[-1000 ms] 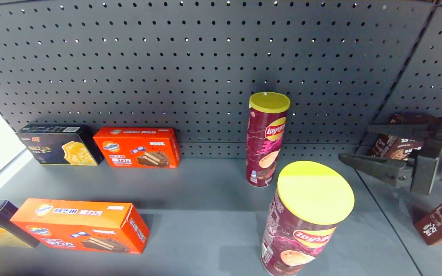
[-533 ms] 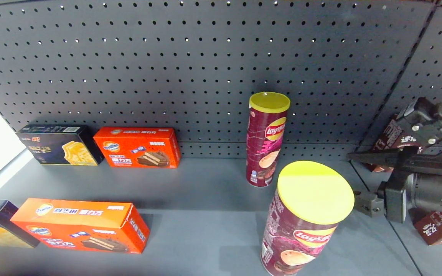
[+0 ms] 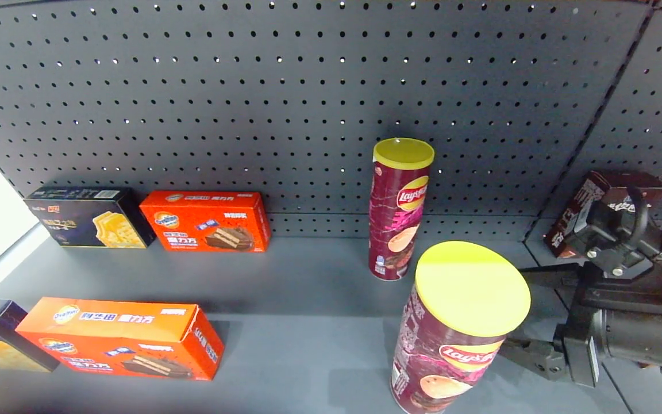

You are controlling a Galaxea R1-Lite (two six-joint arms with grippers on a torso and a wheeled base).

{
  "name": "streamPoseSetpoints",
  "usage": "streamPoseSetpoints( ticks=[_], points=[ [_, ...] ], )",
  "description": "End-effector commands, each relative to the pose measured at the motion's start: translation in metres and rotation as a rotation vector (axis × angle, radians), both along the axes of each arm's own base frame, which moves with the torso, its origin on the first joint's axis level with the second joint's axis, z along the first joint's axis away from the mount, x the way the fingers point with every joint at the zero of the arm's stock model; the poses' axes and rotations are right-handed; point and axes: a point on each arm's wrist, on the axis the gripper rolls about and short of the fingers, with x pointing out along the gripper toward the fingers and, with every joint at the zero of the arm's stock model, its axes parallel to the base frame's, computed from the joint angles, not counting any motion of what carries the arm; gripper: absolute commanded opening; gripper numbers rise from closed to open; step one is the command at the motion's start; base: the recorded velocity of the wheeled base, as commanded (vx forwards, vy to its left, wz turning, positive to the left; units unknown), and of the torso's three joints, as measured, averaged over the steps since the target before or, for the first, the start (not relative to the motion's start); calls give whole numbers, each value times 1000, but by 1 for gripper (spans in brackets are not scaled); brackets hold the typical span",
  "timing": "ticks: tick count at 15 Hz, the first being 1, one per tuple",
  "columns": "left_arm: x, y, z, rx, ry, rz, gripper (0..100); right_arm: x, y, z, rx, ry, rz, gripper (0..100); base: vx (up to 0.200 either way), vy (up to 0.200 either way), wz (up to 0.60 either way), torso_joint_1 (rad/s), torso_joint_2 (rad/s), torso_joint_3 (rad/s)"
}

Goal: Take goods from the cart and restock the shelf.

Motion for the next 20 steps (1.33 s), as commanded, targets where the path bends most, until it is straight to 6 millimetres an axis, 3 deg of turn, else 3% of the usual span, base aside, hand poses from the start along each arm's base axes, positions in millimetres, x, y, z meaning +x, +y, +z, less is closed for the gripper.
streamPoseSetpoints(
  ticks=[1, 8, 20],
  points=[
    [0, 0, 0, 0, 3, 0, 100, -4, 2, -5, -10, 15, 18, 100, 0, 0, 0, 0, 0, 0],
    [0, 0, 0, 0, 3, 0, 100, -18, 3, -28, -54, 75, 67, 100, 0, 0, 0, 0, 0, 0],
    [0, 0, 0, 0, 3, 2, 100, -11, 13, -33, -71, 98, 87, 100, 0, 0, 0, 0, 0, 0]
  ],
)
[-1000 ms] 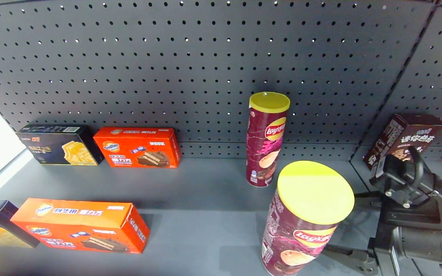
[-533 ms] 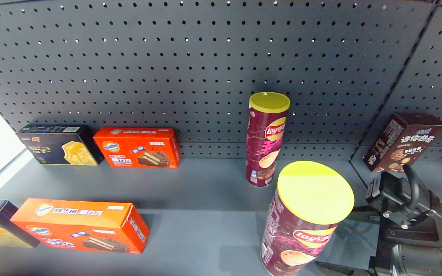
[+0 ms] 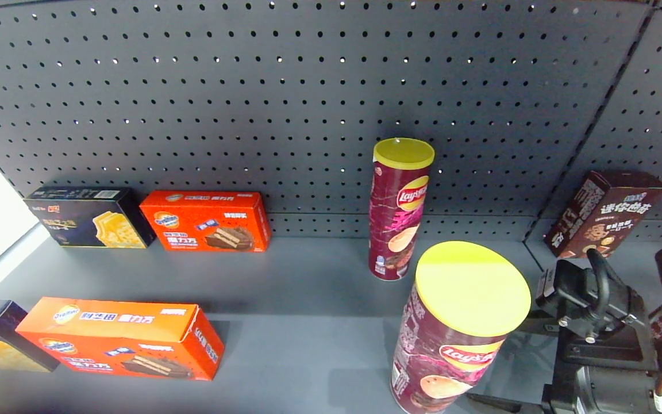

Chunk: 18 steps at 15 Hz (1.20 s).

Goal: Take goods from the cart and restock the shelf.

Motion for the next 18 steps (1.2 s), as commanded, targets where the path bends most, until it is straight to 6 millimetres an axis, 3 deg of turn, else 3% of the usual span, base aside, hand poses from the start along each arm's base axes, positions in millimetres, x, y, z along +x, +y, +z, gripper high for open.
streamPoseSetpoints(
  ticks=[1, 9, 18],
  points=[
    [0, 0, 0, 0, 1, 1, 100, 4, 3, -3, -8, 10, 2, 100, 0, 0, 0, 0, 0, 0],
    [0, 0, 0, 0, 1, 0, 100, -1, -2, -5, -4, 5, -7, 100, 0, 0, 0, 0, 0, 0],
    [0, 0, 0, -1, 2, 0, 100, 8, 5, -7, -17, 22, -7, 100, 0, 0, 0, 0, 0, 0]
  ],
)
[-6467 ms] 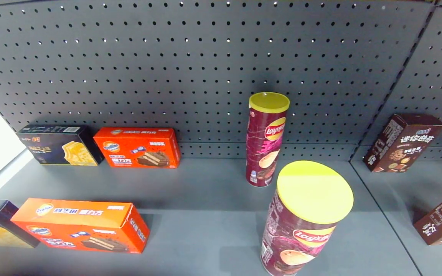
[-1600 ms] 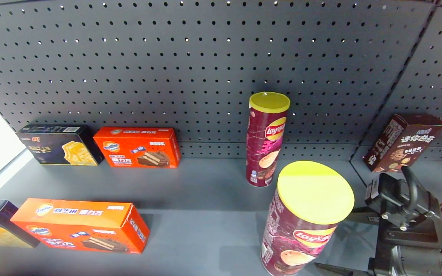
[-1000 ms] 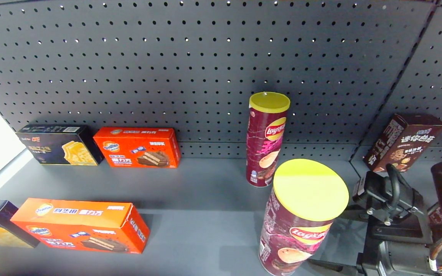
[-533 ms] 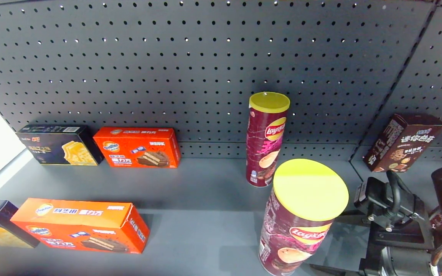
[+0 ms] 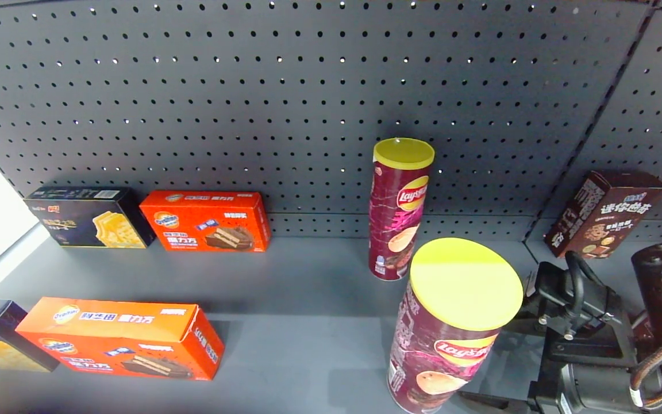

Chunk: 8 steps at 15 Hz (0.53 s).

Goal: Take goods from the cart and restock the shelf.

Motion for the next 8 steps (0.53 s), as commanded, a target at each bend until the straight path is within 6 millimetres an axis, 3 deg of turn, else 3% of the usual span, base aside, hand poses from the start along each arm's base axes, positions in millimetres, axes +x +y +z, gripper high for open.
streamPoseSetpoints(
  ticks=[1, 8],
  points=[
    [0, 0, 0, 0, 2, 0, 100, 2, 2, -3, -10, 11, 2, 100, 0, 0, 0, 0, 0, 0],
    [0, 0, 0, 0, 2, 1, 100, 7, 5, -2, -11, 12, 0, 100, 0, 0, 0, 0, 0, 0]
  ],
)
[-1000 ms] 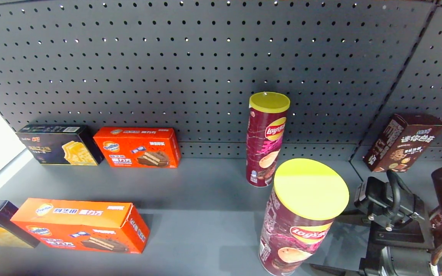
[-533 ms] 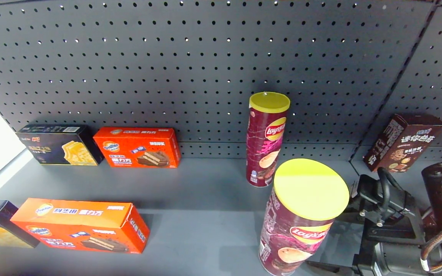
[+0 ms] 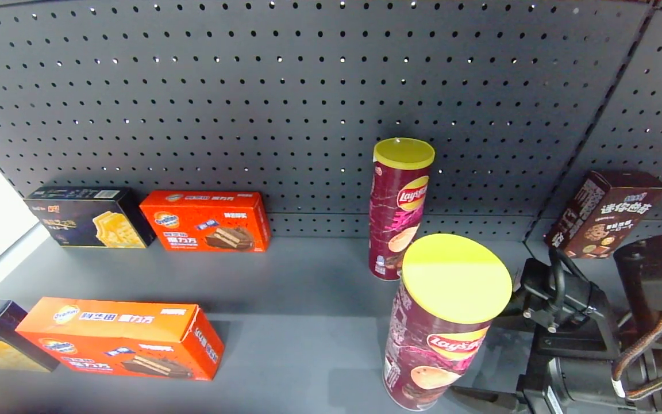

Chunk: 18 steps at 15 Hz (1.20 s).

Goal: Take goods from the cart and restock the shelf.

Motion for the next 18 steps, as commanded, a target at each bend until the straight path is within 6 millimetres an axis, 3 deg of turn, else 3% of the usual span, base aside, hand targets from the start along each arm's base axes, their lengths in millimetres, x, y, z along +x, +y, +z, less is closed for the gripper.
streamPoseSetpoints(
  ticks=[1, 11, 13, 15, 18],
  points=[
    [0, 0, 0, 0, 2, -1, 100, -1, -1, -1, -2, 2, -1, 100, 0, 0, 0, 0, 0, 0],
    [0, 0, 0, 0, 2, 1, 100, 8, 6, -1, 7, -8, 2, 100, 0, 0, 0, 0, 0, 0],
    [0, 0, 0, 0, 2, -1, 100, 0, 0, -3, 8, -9, 1, 100, 0, 0, 0, 0, 0, 0],
    [0, 0, 0, 0, 2, 1, 100, -24, -19, -1, 35, -42, -2, 100, 0, 0, 0, 0, 0, 0],
    [0, 0, 0, 0, 2, 1, 100, -40, -40, -5, 49, -61, -40, 100, 0, 0, 0, 0, 0, 0]
  ],
)
